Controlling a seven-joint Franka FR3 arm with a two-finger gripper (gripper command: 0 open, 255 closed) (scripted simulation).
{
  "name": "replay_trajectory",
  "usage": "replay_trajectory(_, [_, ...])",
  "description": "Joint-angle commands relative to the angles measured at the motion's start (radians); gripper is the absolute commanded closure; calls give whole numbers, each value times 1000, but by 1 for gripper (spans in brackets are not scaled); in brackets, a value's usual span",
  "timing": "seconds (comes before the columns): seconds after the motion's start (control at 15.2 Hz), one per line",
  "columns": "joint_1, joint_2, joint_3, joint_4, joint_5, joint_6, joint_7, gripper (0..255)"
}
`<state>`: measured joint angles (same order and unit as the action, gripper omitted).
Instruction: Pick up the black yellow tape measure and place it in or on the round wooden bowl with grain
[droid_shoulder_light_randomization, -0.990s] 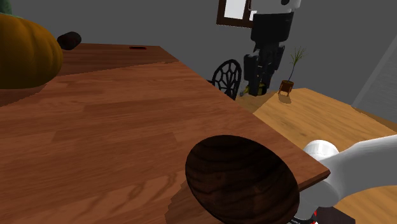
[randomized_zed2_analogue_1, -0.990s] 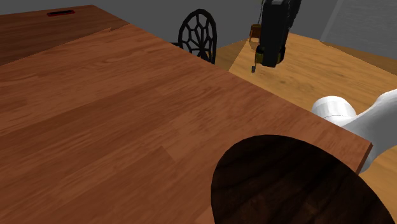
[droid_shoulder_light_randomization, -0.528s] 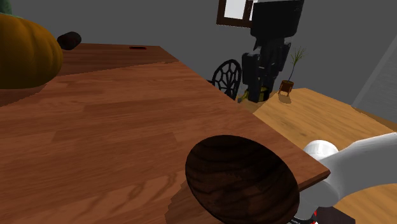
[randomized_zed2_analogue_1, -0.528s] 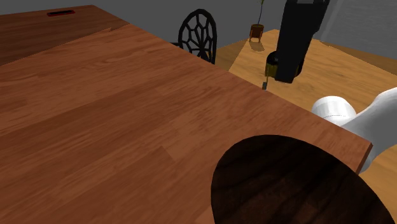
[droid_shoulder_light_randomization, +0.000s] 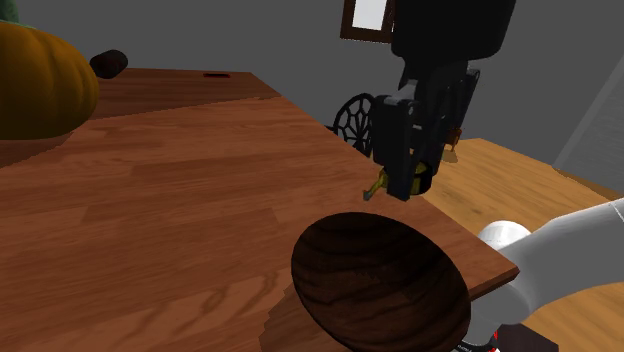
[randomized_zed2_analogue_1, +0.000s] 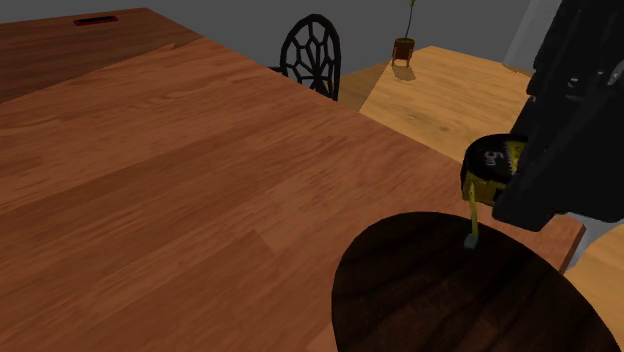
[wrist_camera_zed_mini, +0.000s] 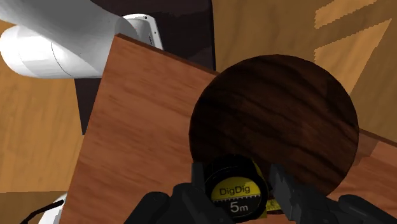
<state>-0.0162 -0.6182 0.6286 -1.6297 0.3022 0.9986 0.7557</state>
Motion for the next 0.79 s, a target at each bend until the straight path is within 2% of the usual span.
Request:
replay_trajectory(0.0, [-20, 42, 72, 61, 26, -2, 73, 255])
replay_trajectory(0.73, [19, -68, 55, -177, 58, 130, 29, 255])
